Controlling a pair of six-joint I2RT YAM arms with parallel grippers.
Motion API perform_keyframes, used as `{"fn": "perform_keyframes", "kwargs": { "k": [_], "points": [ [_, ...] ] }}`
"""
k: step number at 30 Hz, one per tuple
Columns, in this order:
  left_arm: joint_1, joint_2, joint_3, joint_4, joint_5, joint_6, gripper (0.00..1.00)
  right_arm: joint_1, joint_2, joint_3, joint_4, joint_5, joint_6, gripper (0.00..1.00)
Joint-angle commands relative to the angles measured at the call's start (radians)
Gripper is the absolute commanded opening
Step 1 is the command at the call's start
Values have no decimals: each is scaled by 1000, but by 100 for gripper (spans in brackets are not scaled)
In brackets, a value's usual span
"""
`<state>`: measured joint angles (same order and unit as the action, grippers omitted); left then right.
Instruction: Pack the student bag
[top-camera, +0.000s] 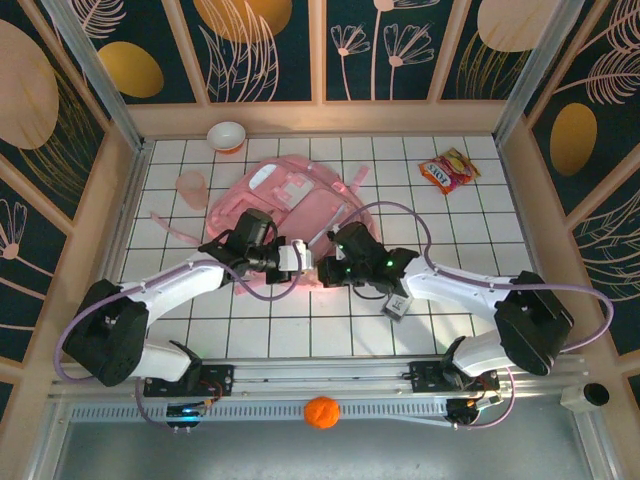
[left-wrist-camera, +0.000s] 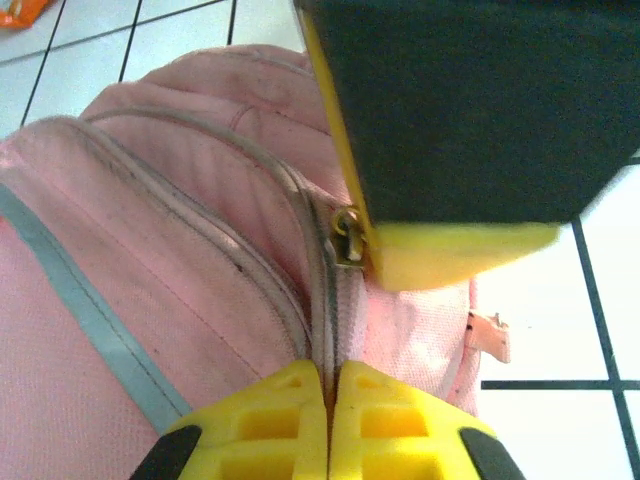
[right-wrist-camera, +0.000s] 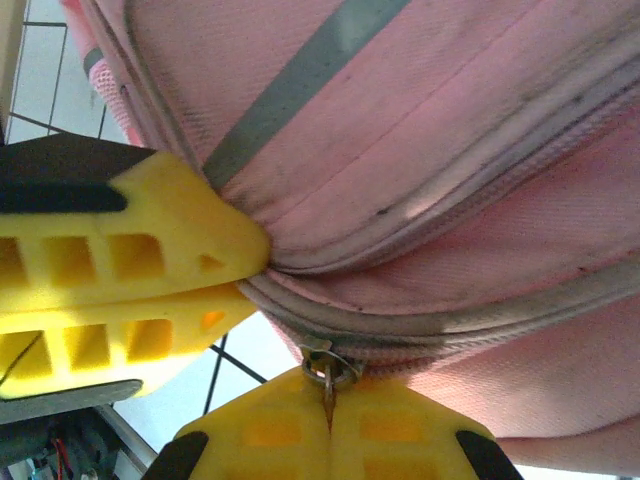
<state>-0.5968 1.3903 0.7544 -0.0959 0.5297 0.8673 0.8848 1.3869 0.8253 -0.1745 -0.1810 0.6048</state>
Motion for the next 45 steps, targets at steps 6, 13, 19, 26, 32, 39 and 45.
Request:
{"fn": "perform_keyframes", "kwargs": {
  "k": [6,13,19,26,32,39,45],
  "points": [
    [76,-108,-85,-57,-34,30,0,-228,-75,-17,-203,7,-218,0],
    [89,-138,-77,-140,-97,81,0,-295,-20,21,-235,28,-318,0],
    [94,-207,-85,-196,-234,50,0,-190,-46,37,-196,-9,-272,0],
    [76,-290,-78,-107,-13,-229,39,-92,-77,5,-119,-16,-188,0],
    [-105,-237,-75,72,-129,-402,56,-90,-89,12,-138,3,-191,0],
    [-152,-59,-9,161,-227,-433,57,-89,-101,11,-135,-6,-196,0],
    [-170,59,50,171,-231,-424,48,-91,-121,-3,-109,-11,-186,0]
  ]
}}
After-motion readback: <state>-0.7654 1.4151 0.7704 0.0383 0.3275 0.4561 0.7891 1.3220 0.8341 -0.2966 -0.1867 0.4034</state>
